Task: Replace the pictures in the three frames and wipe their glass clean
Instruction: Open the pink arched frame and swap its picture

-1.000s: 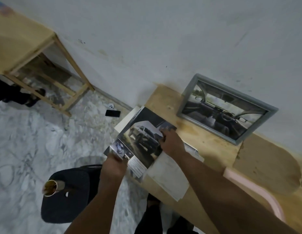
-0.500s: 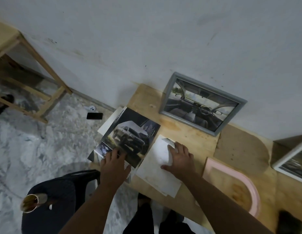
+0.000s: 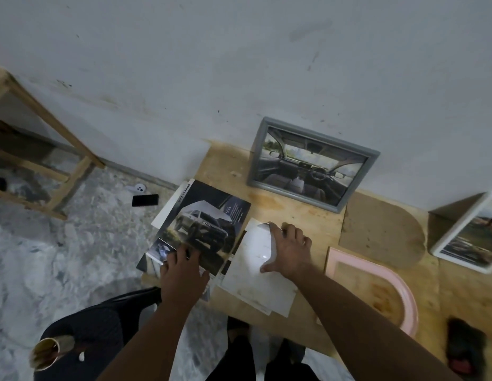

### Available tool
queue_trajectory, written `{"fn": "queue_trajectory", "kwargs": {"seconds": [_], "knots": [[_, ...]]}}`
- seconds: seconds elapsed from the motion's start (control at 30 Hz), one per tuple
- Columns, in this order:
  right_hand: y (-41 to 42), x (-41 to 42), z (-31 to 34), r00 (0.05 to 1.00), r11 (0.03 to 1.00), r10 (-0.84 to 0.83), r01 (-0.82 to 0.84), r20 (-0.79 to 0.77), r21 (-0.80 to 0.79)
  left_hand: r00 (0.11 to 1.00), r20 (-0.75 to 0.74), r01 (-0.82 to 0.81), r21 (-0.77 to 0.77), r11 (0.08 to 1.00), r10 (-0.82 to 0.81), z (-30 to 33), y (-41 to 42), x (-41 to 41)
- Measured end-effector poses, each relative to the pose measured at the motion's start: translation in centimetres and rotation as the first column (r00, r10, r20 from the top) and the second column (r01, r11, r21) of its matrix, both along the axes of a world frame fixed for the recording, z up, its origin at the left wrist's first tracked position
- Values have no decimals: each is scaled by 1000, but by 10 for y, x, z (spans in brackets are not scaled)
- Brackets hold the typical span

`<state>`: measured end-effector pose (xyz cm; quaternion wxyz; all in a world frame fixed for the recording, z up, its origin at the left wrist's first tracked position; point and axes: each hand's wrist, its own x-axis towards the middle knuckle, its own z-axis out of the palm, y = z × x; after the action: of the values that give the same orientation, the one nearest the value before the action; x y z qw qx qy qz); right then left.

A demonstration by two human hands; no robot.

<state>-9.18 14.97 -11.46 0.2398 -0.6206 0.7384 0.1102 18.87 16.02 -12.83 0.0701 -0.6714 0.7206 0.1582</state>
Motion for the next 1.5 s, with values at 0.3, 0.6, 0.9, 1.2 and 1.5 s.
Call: {"fn": "queue_trajectory", "kwargs": {"seconds": [0.3, 0.6, 0.9, 1.2, 1.5], "knots": [[4, -25, 21, 926, 971, -184, 223, 329, -87, 998, 31, 63, -11, 998, -63, 4, -2, -11], [56, -109, 66, 143, 591, -581, 751, 801, 294, 667, -646, -167, 354, 920, 370, 42, -4, -118], [166, -199, 51, 2, 248, -710, 937, 705, 247, 500, -646, -17, 659, 752, 577, 43, 33, -239], [224, -238, 9, 380, 458, -800, 887, 465, 63, 742, -581, 42, 539, 841, 335, 18, 82, -296], [228, -244, 0, 489, 529, -775, 848, 399, -12, 886, -459, 114, 352, 929, 65, 16, 91, -303]]}}
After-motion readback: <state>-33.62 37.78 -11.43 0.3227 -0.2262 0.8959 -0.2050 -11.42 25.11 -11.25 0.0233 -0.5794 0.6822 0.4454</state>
